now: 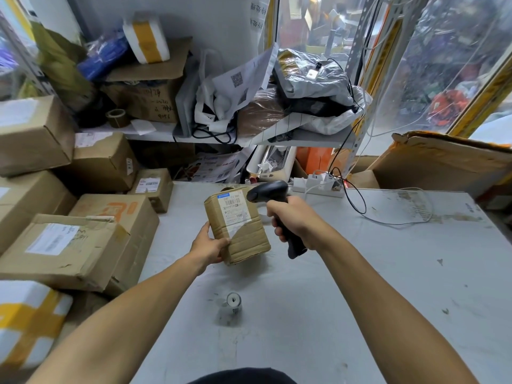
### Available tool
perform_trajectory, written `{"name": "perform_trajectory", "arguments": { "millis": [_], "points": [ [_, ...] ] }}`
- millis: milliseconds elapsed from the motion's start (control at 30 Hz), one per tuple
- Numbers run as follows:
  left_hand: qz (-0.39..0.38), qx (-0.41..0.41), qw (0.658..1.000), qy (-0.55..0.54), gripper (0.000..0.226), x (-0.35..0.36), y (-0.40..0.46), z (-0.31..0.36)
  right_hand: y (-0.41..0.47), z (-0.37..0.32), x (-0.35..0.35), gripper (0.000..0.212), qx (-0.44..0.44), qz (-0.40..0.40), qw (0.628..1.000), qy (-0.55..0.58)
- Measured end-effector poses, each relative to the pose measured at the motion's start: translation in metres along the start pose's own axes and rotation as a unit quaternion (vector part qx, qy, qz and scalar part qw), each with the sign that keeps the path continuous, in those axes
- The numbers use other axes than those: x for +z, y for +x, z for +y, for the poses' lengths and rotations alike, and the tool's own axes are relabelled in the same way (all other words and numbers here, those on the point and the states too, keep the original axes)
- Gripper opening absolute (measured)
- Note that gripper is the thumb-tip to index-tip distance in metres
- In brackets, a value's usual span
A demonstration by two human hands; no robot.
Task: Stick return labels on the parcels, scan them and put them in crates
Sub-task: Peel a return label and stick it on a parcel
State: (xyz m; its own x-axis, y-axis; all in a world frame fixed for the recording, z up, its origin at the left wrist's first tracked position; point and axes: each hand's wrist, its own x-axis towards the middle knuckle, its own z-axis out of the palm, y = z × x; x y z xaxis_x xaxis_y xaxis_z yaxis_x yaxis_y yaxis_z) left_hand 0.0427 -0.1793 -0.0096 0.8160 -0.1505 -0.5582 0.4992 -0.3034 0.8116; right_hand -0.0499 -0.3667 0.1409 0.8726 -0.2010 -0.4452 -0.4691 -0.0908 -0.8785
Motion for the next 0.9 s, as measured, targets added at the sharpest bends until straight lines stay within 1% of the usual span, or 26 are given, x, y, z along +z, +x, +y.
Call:
{"name": "perform_trajectory", "arguments": {
  "millis": [167,267,367,433,500,567,633,733,767,800,833,867,900],
  "points": [
    [-0.003,0.002,1.000,0.006,0.077,-0.001,-0.001,-0.003,-0.001,0.001,-0.001,0.010,-0.006,0.002,1.000,0.002],
    [0.004,-0.008,1.000,0.001,0.075,-0.001,-0.004,-0.006,0.002,0.015,-0.001,0.010,-0.001,0.013,1.000,-0.013],
    [0.019,-0.026,0.999,-0.024,0.071,-0.005,-0.006,-0.012,0.012,0.058,0.002,0.012,0.040,0.032,0.996,-0.067],
    [0.025,-0.043,0.998,-0.034,0.069,-0.008,-0.006,-0.021,0.018,0.098,0.005,0.021,0.085,0.040,0.985,-0.145],
    [0.021,-0.045,0.998,-0.035,0.061,-0.010,-0.008,-0.034,0.016,0.135,0.011,0.025,0.126,0.039,0.972,-0.195],
    [0.014,-0.044,0.998,-0.034,0.048,-0.011,-0.013,-0.045,0.014,0.167,0.016,0.023,0.150,0.042,0.966,-0.208],
    [0.017,-0.033,0.999,-0.012,0.038,-0.012,-0.022,-0.054,0.015,0.191,0.022,0.024,0.168,0.044,0.960,-0.219],
    [0.014,0.021,0.995,0.101,0.032,-0.015,-0.036,-0.071,0.020,0.212,0.031,0.030,0.188,0.048,0.945,-0.262],
    [0.006,0.041,0.990,0.138,0.031,-0.016,-0.043,-0.077,0.021,0.216,0.033,0.034,0.191,0.066,0.936,-0.288],
    [-0.006,0.059,0.984,0.167,0.031,-0.018,-0.049,-0.082,0.021,0.218,0.035,0.045,0.189,0.097,0.926,-0.313],
    [-0.017,0.075,0.979,0.189,0.031,-0.019,-0.053,-0.088,0.019,0.218,0.036,0.064,0.178,0.136,0.916,-0.333],
    [-0.022,0.089,0.975,0.204,0.031,-0.020,-0.057,-0.093,0.016,0.215,0.039,0.083,0.150,0.176,0.911,-0.342],
    [-0.019,0.099,0.971,0.215,0.031,-0.021,-0.060,-0.097,0.013,0.212,0.043,0.093,0.096,0.210,0.907,-0.351]
  ]
}}
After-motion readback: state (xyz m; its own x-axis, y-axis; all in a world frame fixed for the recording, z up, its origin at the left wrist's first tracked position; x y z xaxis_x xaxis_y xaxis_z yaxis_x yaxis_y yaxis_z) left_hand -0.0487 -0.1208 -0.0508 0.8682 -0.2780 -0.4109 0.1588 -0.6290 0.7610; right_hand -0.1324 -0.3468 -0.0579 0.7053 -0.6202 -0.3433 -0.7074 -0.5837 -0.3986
